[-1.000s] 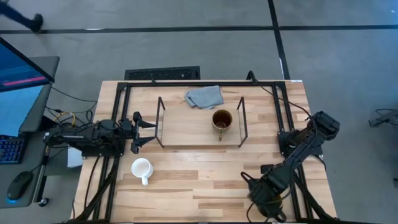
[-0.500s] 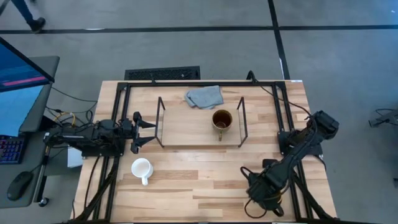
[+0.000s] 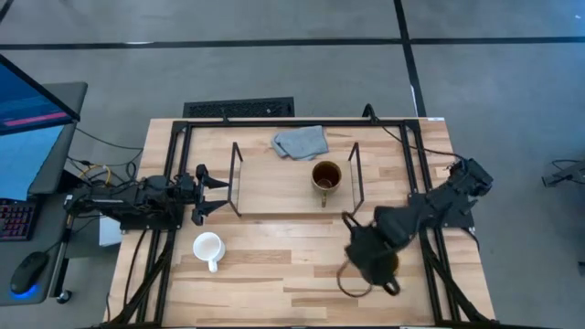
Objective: Stack small to large cups/mugs on shelf
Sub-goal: Put the black mug on the shelf
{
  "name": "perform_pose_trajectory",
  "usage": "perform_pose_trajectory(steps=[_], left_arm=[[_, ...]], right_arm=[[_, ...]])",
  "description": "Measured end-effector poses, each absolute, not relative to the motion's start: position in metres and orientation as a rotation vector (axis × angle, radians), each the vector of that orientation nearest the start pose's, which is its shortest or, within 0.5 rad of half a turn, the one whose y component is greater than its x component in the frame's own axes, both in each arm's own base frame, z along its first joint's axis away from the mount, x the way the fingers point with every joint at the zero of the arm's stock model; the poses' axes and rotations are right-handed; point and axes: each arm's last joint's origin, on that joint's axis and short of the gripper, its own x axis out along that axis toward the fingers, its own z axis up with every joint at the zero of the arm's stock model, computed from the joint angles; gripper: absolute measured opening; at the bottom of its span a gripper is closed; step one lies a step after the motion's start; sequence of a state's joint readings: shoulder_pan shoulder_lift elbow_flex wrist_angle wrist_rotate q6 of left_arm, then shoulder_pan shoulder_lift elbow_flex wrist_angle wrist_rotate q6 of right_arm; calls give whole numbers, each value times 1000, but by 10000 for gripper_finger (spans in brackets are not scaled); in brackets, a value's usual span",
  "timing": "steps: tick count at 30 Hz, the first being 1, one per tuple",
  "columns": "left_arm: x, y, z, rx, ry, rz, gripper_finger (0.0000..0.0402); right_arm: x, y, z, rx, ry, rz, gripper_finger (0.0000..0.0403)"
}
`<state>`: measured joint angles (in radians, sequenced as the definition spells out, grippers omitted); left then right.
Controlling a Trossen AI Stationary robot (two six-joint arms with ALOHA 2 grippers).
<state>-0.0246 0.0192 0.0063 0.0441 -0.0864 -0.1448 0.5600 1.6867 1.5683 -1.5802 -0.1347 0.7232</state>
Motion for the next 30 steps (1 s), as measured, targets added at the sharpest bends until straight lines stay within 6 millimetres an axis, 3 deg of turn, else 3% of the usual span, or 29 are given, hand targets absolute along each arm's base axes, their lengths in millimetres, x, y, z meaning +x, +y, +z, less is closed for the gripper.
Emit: perform_pose_trajectory(steps=[9,21,25,30], left_arm=[[98,0,168,-141,-34,52,266],[98,-1,168,-124,-28,35,266],[98,-1,168,-75,-25,33,266],[98,-1,168,-40,-24,31,266]], right_arm=[[283,93,352,157,1486,-77,25],[323,-3,393,27,1202,-85,25],[344,-33,395,-9,1160,-102,25],[370,-61,381,-29,1202,-100,25]])
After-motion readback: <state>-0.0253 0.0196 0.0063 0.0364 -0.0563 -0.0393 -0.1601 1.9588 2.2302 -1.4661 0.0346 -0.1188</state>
